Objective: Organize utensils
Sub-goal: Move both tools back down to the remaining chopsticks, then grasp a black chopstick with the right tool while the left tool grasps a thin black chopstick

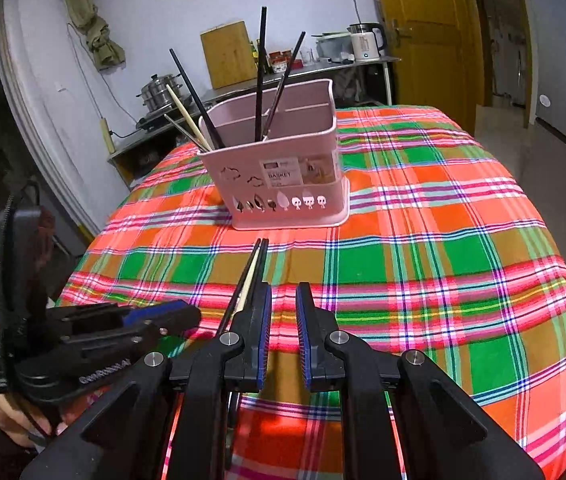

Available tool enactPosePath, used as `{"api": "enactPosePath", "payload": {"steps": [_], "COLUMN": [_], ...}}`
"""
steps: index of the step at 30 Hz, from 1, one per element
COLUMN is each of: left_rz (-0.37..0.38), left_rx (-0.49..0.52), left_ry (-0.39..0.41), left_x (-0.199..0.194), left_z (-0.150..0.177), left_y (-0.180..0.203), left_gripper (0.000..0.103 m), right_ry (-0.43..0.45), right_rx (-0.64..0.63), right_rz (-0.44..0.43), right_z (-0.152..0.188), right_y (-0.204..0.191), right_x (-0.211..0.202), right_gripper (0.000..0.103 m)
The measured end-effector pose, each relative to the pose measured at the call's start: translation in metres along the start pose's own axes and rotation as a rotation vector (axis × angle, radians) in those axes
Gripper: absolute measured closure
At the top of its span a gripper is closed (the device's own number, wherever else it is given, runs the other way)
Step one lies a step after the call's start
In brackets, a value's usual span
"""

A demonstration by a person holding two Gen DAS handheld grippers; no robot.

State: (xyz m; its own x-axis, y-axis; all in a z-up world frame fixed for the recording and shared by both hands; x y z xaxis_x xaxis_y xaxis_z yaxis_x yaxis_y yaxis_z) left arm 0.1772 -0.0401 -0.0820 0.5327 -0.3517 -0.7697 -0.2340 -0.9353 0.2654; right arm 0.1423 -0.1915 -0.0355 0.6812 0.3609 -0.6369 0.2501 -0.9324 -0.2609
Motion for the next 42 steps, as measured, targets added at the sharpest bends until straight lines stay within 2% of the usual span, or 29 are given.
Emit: {"api": "enactPosePath", "payload": {"steps": [10,14,21,26,33,37,42], "left_rz": [-0.045,-0.053,-0.11,-0.13,-0.18,-0.171,-0.155], "left_rx": [0.004,0.003,0.052,0.01,-0.067,-0.101,-0.097], "left_ry": [-0.044,-0.031,-0.016,-0.007,0.007,0.001,-0.007], "left_x": [0.022,0.025,0.034,0.032,0.018,0.013,0.014], "left_z": [0.0,-0.001,-0.004,-0.006,-0.003,-0.004,-0.007], "left_y": [-0.001,-0.002,0.003,-0.009,-0.039,-0.053,-0.058], "left_gripper": [0.089,0.083,0.083,0.096,0.097,0.097,0.097], "right_ry": [-0.028,-0.037,-0.061,-0.07,-0.099,-0.13,-0.17], "right_rx": [0.017,0.021,0.025,0.024,0.01,-0.008,-0.03], "right_rz": [-0.002,-0.003,-0.007,-0.008,-0.026,-0.041,-0.043], "right_z": [0.005,0.007,0.011,0.011,0.009,0.009,0.011], "right_y": [0.006,0.007,0.006,0.003,-0.005,-0.014,-0.023], "right_x": [0.01,0.014,0.023,0.028,0.049,0.068,0.089], "right_gripper": [0.09,0.09,0.09,0.091,0.09,0.09,0.09]}}
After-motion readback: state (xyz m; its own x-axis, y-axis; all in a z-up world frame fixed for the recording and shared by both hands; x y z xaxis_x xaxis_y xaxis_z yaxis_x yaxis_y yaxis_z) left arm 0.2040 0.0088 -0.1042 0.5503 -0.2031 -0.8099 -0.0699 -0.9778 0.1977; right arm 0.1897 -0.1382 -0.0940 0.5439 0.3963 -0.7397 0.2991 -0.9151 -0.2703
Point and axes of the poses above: each gripper's, at about its wrist camera, not at the fingertips, and x roughly the way its jaws point, y to its right, z to its underside, the point moved 2 cm from there along x, roughly the way its jaws point, and after that the axes turned 3 degrees about y, right-handed, at the moved point
